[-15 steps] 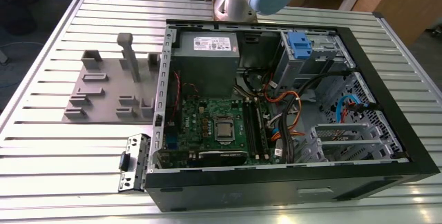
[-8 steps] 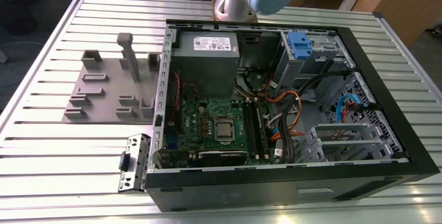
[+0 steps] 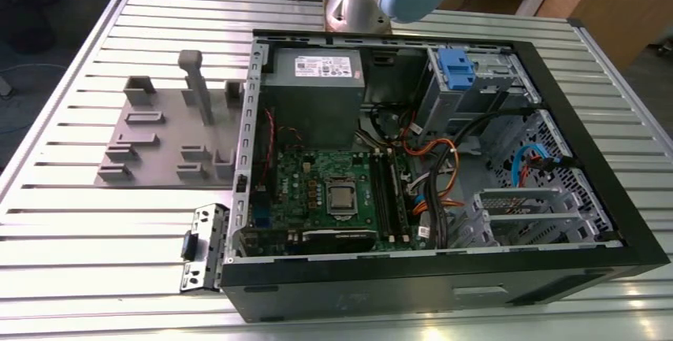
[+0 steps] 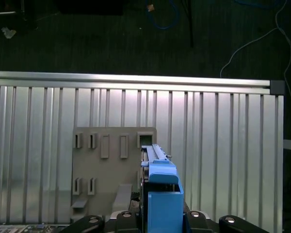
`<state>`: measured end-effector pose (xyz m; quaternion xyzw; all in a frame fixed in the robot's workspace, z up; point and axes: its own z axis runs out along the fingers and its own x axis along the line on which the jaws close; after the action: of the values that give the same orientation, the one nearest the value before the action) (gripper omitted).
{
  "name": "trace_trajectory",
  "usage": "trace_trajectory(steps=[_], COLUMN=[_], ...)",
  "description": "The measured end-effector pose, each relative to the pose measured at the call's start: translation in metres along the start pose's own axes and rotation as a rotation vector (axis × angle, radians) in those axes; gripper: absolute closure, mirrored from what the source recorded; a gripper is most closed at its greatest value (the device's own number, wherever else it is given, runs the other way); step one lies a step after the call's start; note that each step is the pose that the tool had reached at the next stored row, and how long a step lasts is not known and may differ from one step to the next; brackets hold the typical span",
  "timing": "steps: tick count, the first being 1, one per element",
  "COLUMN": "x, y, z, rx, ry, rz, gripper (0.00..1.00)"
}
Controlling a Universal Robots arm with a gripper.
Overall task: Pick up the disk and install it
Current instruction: 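Pick up the disk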
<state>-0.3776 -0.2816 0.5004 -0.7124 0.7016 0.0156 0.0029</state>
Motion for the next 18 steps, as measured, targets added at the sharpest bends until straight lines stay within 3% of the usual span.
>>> trace_trajectory(steps=[18], x=[-0.0004], y=[0.0003], z=[-0.0173], rx=[0.0000], ry=[-0.0004], rz=[0.000], gripper=[0.64])
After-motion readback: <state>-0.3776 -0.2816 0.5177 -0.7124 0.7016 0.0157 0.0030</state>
